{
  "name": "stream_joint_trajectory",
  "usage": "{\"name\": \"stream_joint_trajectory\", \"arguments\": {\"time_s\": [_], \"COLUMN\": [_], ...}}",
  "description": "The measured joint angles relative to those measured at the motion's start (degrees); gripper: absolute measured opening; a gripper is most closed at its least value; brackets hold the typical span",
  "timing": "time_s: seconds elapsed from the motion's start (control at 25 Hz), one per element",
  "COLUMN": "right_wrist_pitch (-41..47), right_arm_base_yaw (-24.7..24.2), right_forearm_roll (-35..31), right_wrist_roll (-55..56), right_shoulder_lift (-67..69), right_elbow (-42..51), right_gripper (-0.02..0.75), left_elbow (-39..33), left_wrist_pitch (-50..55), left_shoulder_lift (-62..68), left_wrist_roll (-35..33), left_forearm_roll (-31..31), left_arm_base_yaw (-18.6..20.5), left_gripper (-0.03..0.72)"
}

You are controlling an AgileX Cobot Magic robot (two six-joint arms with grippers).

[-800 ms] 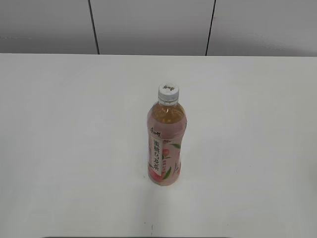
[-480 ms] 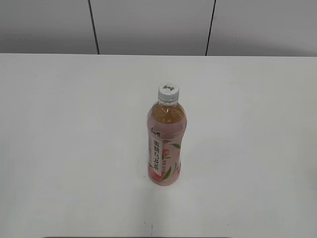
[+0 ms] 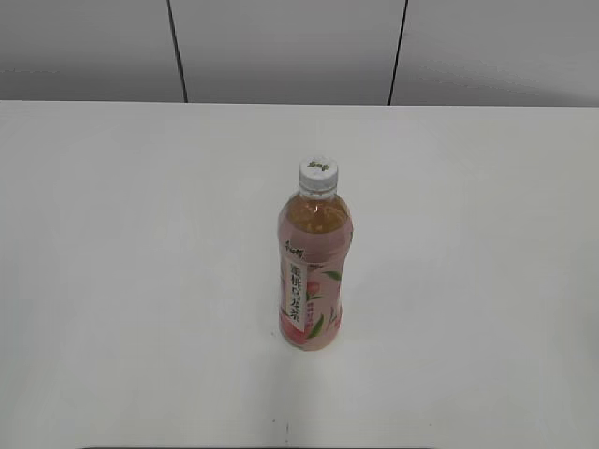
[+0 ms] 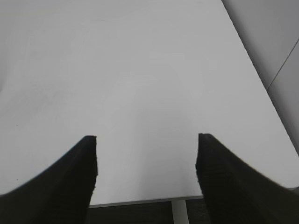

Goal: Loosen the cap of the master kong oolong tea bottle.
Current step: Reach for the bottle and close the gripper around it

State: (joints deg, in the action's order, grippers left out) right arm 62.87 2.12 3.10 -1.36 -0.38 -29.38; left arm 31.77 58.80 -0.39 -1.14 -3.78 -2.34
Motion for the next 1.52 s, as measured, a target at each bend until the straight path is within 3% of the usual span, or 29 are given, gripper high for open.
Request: {"name": "stream_joint_trajectory", "arguments": {"time_s": [0.52,0.72,1.0,1.12,1.32,1.52], "right_wrist_pitch": [0.0,0.0,0.0,0.0,0.0,0.0], "right_arm_base_yaw": [0.0,0.0,0.0,0.0,0.0,0.0], "right_forearm_roll": [0.0,0.0,0.0,0.0,0.0,0.0], "right_wrist_roll": [0.0,0.0,0.0,0.0,0.0,0.0], "right_shoulder_lift": [0.0,0.0,0.0,0.0,0.0,0.0], "right_elbow": [0.0,0.0,0.0,0.0,0.0,0.0], "right_gripper": [0.503,0.503,0.503,0.503,0.503,0.503], "left_elbow": [0.75,1.18,1.12,1.12,1.07,-1.33], "left_wrist_pitch": [-1.22,-11.62,-28.14,-34.26,-40.89,-49.59], "left_shoulder_lift": [2.08,8.97,19.69,24.82,34.74,43.6], "left_wrist_roll": [0.0,-4.24,-5.29,-7.14,-9.01,-9.69], "left_forearm_roll": [0.0,-0.06,-0.97,-2.38,-6.34,-7.24], "left_arm_base_yaw": [0.0,0.0,0.0,-0.07,-1.97,-6.8], "left_gripper": [0.241,0.241,0.244,0.279,0.414,0.452]}}
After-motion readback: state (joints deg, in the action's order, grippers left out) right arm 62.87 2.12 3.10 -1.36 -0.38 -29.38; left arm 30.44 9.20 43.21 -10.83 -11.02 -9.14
